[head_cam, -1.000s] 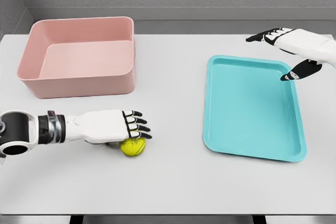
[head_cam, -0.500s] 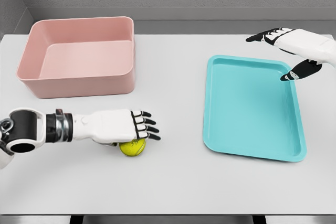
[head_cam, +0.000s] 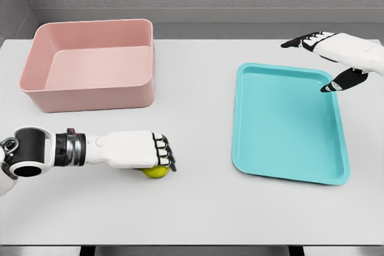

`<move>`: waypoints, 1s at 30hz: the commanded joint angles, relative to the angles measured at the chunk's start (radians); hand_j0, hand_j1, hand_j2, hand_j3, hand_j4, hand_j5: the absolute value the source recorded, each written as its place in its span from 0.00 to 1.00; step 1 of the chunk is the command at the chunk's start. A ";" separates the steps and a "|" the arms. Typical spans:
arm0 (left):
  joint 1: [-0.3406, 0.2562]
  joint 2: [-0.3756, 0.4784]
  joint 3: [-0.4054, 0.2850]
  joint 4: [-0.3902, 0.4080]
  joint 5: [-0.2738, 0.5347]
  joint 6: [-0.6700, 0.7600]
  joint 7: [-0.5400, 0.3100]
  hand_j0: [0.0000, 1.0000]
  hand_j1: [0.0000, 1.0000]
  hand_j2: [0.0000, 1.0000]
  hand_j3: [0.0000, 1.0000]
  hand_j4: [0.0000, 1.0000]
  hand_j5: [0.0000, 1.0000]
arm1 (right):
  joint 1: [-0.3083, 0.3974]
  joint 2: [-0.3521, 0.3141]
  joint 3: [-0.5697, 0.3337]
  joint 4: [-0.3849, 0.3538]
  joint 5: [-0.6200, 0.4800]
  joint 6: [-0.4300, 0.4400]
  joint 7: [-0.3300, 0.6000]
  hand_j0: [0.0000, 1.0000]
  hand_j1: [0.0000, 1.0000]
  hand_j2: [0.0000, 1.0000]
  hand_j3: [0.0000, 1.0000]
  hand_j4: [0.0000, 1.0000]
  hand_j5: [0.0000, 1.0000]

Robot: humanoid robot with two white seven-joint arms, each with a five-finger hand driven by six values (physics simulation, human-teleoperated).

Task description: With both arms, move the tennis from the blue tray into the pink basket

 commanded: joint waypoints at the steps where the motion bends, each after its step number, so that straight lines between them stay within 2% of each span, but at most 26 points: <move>1: -0.002 0.000 -0.003 0.000 0.007 0.002 -0.001 0.67 0.67 0.67 0.67 0.67 0.67 | 0.000 -0.001 0.000 0.000 -0.003 0.001 0.000 1.00 1.00 1.00 1.00 1.00 1.00; 9: -0.005 0.002 -0.007 0.001 0.005 0.002 -0.007 0.55 0.55 0.55 0.55 0.55 0.55 | 0.000 0.003 0.000 -0.001 -0.003 0.001 0.000 1.00 1.00 1.00 1.00 1.00 1.00; 10: -0.005 0.002 -0.006 0.004 0.003 0.002 -0.007 0.50 0.50 0.50 0.50 0.50 0.50 | 0.000 0.003 0.000 -0.001 -0.003 0.001 0.000 1.00 1.00 1.00 1.00 1.00 1.00; 12: -0.006 0.007 -0.006 0.006 0.003 0.002 -0.009 0.34 0.34 0.34 0.34 0.34 0.34 | 0.000 0.002 0.000 -0.001 -0.003 0.001 0.000 1.00 1.00 1.00 1.00 1.00 1.00; 14: -0.005 0.007 -0.004 0.007 0.003 0.002 -0.009 0.25 0.25 0.25 0.25 0.25 0.25 | 0.000 0.002 0.000 -0.001 -0.003 0.001 0.000 1.00 1.00 1.00 1.00 1.00 1.00; 15: -0.003 0.007 0.003 0.007 0.002 0.002 -0.007 0.17 0.17 0.17 0.17 0.17 0.17 | 0.000 0.002 0.000 -0.001 -0.003 0.001 0.000 1.00 1.00 1.00 1.00 1.00 1.00; 20: -0.006 -0.001 0.039 0.012 0.019 0.002 0.000 0.08 0.08 0.08 0.08 0.08 0.08 | 0.000 -0.001 0.000 -0.001 -0.003 0.001 0.000 1.00 1.00 1.00 1.00 1.00 1.00; 23: -0.028 -0.007 0.060 0.012 0.077 0.002 0.000 0.08 0.08 0.08 0.08 0.08 0.08 | 0.000 -0.001 0.000 -0.001 -0.003 0.001 0.000 1.00 1.00 1.00 1.00 1.00 1.00; 25: -0.031 -0.009 0.105 0.014 0.117 0.002 0.002 0.08 0.08 0.08 0.08 0.08 0.08 | 0.000 -0.001 0.000 -0.001 -0.003 0.001 0.000 1.00 1.00 1.00 1.00 1.00 1.00; 30: -0.069 -0.047 0.173 0.018 0.169 0.002 0.002 0.09 0.09 0.09 0.09 0.09 0.09 | 0.002 -0.001 0.000 -0.001 -0.003 0.001 0.000 1.00 1.00 1.00 1.00 1.00 1.00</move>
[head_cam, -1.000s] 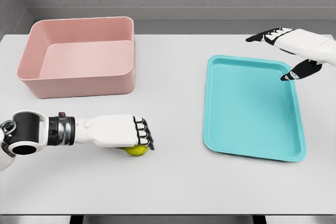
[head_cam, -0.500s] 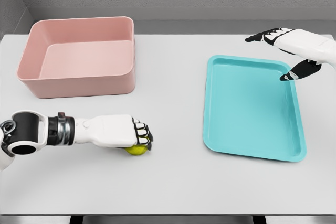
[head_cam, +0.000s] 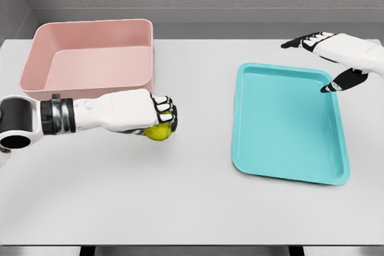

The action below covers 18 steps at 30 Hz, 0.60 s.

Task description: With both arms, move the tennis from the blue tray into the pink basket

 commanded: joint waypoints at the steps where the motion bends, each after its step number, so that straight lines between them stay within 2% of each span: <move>1: 0.000 -0.019 0.050 0.008 0.034 0.001 0.002 0.09 0.09 0.09 0.09 0.09 0.09 | 0.000 -0.001 0.000 0.001 -0.003 0.001 0.000 1.00 1.00 1.00 1.00 1.00 1.00; 4: 0.000 -0.028 0.142 0.035 0.044 0.001 0.001 0.09 0.09 0.09 0.09 0.09 0.09 | 0.000 -0.001 0.000 0.001 -0.003 0.001 0.000 1.00 1.00 1.00 1.00 1.00 1.00; 6: 0.002 -0.070 0.205 0.088 0.035 0.001 -0.006 0.09 0.09 0.09 0.09 0.09 0.09 | 0.000 -0.003 0.000 0.001 -0.003 0.001 0.000 1.00 1.00 1.00 1.00 1.00 1.00; 10: -0.008 -0.093 0.246 0.180 0.027 0.001 -0.009 0.09 0.09 0.09 0.09 0.09 0.09 | 0.000 -0.003 0.000 -0.001 -0.003 0.001 0.000 1.00 1.00 1.00 1.00 1.00 1.00; 14: -0.074 -0.127 0.268 0.399 0.020 0.001 -0.010 0.10 0.10 0.10 0.10 0.10 0.10 | 0.002 -0.003 0.001 -0.001 -0.003 0.001 0.000 1.00 1.00 1.00 1.00 1.00 1.00; 15: -0.087 -0.140 0.269 0.454 -0.005 0.001 -0.010 0.10 0.10 0.10 0.10 0.10 0.10 | 0.002 -0.003 0.000 0.001 -0.003 0.001 0.000 1.00 1.00 1.00 1.00 1.00 1.00; 18: -0.103 -0.153 0.268 0.540 -0.061 0.001 -0.010 0.10 0.10 0.10 0.10 0.10 0.10 | 0.002 -0.003 0.000 -0.001 -0.003 0.001 0.000 1.00 1.00 1.00 1.00 1.00 1.00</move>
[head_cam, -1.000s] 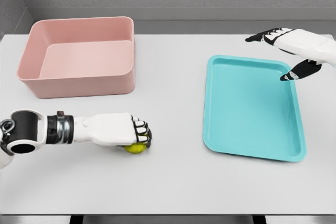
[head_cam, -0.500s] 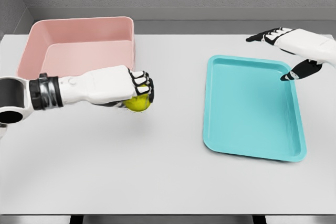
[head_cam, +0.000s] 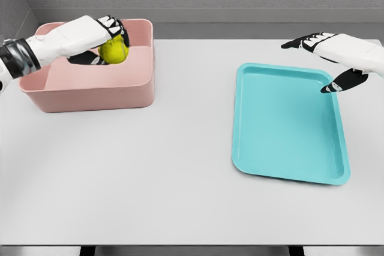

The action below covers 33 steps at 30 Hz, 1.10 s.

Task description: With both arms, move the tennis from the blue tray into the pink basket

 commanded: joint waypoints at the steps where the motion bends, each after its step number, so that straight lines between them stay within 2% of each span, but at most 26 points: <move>1: -0.002 -0.023 0.005 0.104 -0.053 0.002 0.002 0.10 0.10 0.10 0.10 0.10 0.10 | 0.002 -0.001 0.000 0.001 -0.003 0.001 0.000 1.00 1.00 1.00 1.00 1.00 1.00; 4: -0.021 -0.037 0.005 0.167 -0.134 0.002 0.002 0.11 0.11 0.11 0.11 0.11 0.11 | 0.000 -0.001 0.000 0.001 -0.003 0.001 0.000 1.00 1.00 1.00 1.00 1.00 1.00; 7: -0.023 -0.041 0.000 0.192 -0.151 0.002 0.002 0.13 0.13 0.13 0.13 0.13 0.13 | 0.000 -0.001 0.000 0.001 -0.003 0.001 0.000 1.00 1.00 1.00 1.00 1.00 1.00; 10: -0.026 -0.050 -0.003 0.214 -0.151 0.002 0.002 0.21 0.21 0.21 0.21 0.21 0.21 | 0.000 -0.001 0.000 0.001 -0.003 0.001 0.000 1.00 1.00 1.00 1.00 1.00 1.00; 11: -0.034 -0.054 -0.009 0.228 -0.151 0.002 0.002 0.36 0.36 0.36 0.36 0.36 0.36 | 0.000 -0.001 0.000 0.001 -0.003 0.001 0.000 1.00 1.00 1.00 1.00 1.00 1.00; 12: -0.037 -0.061 -0.010 0.231 -0.151 0.002 0.002 0.44 0.44 0.44 0.44 0.44 0.44 | 0.000 -0.001 0.000 0.001 -0.003 0.001 0.000 1.00 1.00 1.00 1.00 1.00 1.00; 15: -0.048 -0.061 -0.010 0.253 -0.154 0.002 0.002 0.87 0.87 0.87 0.87 0.87 0.87 | 0.000 -0.001 0.001 0.001 -0.003 0.001 0.000 1.00 1.00 1.00 1.00 1.00 1.00; 16: -0.048 -0.061 -0.010 0.257 -0.159 0.002 0.002 0.95 0.95 0.95 0.95 0.95 0.95 | 0.000 -0.001 0.001 0.001 -0.003 0.001 0.000 1.00 1.00 1.00 1.00 1.00 1.00; 18: -0.055 -0.061 -0.009 0.273 -0.159 0.002 0.003 0.99 0.99 0.99 0.99 0.99 0.99 | 0.002 -0.001 0.000 0.001 -0.003 0.001 0.000 1.00 1.00 1.00 1.00 1.00 1.00; 21: -0.069 -0.064 -0.009 0.305 -0.160 0.002 0.003 1.00 1.00 1.00 1.00 1.00 1.00 | 0.002 -0.001 0.001 0.001 -0.003 0.001 0.000 1.00 1.00 1.00 1.00 1.00 1.00; 24: -0.072 -0.063 0.003 0.302 -0.140 0.002 0.012 1.00 1.00 1.00 1.00 1.00 1.00 | 0.002 -0.001 0.000 0.001 -0.003 0.001 0.000 1.00 1.00 1.00 1.00 1.00 1.00; 27: -0.066 -0.057 0.006 0.256 -0.030 0.002 0.012 1.00 1.00 1.00 1.00 1.00 1.00 | 0.002 -0.001 0.000 0.001 -0.003 0.001 0.000 1.00 1.00 1.00 1.00 1.00 1.00; 30: -0.064 -0.049 0.017 0.233 -0.005 0.002 0.012 1.00 1.00 1.00 1.00 1.00 1.00 | 0.002 -0.001 0.000 0.001 -0.003 0.001 0.000 1.00 1.00 1.00 1.00 1.00 1.00; 33: -0.058 -0.021 0.022 0.227 0.079 0.002 0.012 1.00 1.00 1.00 1.00 1.00 1.00 | 0.000 -0.001 0.001 0.001 -0.003 0.001 0.000 1.00 1.00 1.00 1.00 1.00 1.00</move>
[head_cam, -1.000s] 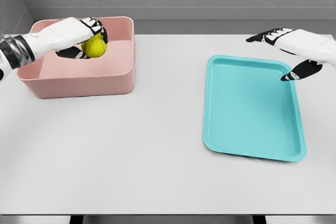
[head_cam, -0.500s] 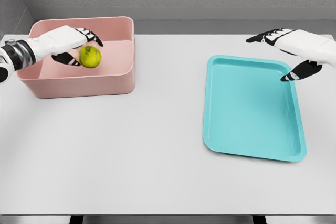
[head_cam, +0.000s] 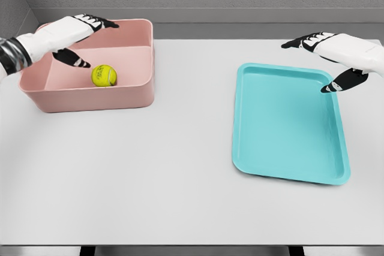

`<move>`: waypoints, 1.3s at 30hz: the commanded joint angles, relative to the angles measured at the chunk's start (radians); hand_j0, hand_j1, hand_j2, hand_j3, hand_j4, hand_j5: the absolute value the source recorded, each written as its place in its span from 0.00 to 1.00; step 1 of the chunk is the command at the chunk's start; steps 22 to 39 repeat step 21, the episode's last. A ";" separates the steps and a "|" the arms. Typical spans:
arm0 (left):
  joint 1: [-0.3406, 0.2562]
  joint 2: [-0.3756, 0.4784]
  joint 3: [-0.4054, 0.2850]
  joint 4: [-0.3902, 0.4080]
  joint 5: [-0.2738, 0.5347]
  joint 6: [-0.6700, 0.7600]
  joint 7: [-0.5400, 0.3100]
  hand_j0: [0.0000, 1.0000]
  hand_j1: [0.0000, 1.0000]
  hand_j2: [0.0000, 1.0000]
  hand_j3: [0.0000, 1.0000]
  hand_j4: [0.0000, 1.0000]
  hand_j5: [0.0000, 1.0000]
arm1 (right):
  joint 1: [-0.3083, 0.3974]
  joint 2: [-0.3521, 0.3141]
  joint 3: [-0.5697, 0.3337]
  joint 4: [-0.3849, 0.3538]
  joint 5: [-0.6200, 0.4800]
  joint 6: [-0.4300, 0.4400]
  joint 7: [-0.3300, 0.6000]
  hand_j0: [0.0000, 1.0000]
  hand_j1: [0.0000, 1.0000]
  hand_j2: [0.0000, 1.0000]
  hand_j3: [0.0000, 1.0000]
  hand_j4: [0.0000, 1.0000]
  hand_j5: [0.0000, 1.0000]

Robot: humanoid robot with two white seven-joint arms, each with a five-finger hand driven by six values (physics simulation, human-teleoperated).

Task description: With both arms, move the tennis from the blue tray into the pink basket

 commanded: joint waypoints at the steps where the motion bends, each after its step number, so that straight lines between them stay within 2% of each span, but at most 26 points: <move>1: 0.000 0.021 0.004 -0.009 0.076 0.002 0.001 1.00 1.00 1.00 1.00 1.00 1.00 | 0.000 -0.001 -0.001 0.000 -0.003 0.001 0.000 1.00 1.00 1.00 1.00 1.00 1.00; 3: 0.018 0.044 0.021 -0.009 0.125 0.002 -0.002 1.00 1.00 1.00 1.00 1.00 1.00 | 0.000 0.000 -0.001 0.000 -0.003 0.001 0.000 1.00 1.00 1.00 1.00 1.00 1.00; 6: 0.074 0.062 0.086 -0.006 0.122 0.002 -0.007 1.00 1.00 1.00 1.00 1.00 1.00 | 0.000 0.000 -0.001 0.000 -0.003 0.001 0.000 1.00 1.00 1.00 1.00 1.00 1.00; 8: 0.078 0.064 0.103 -0.006 0.122 0.002 -0.007 1.00 1.00 1.00 1.00 1.00 1.00 | 0.000 0.000 -0.001 0.000 -0.003 0.001 0.000 1.00 1.00 1.00 1.00 1.00 1.00; 39: 0.089 0.064 0.096 -0.003 0.121 0.002 -0.008 1.00 1.00 1.00 1.00 1.00 1.00 | 0.000 -0.001 -0.001 0.000 -0.003 0.001 0.000 1.00 1.00 1.00 1.00 1.00 1.00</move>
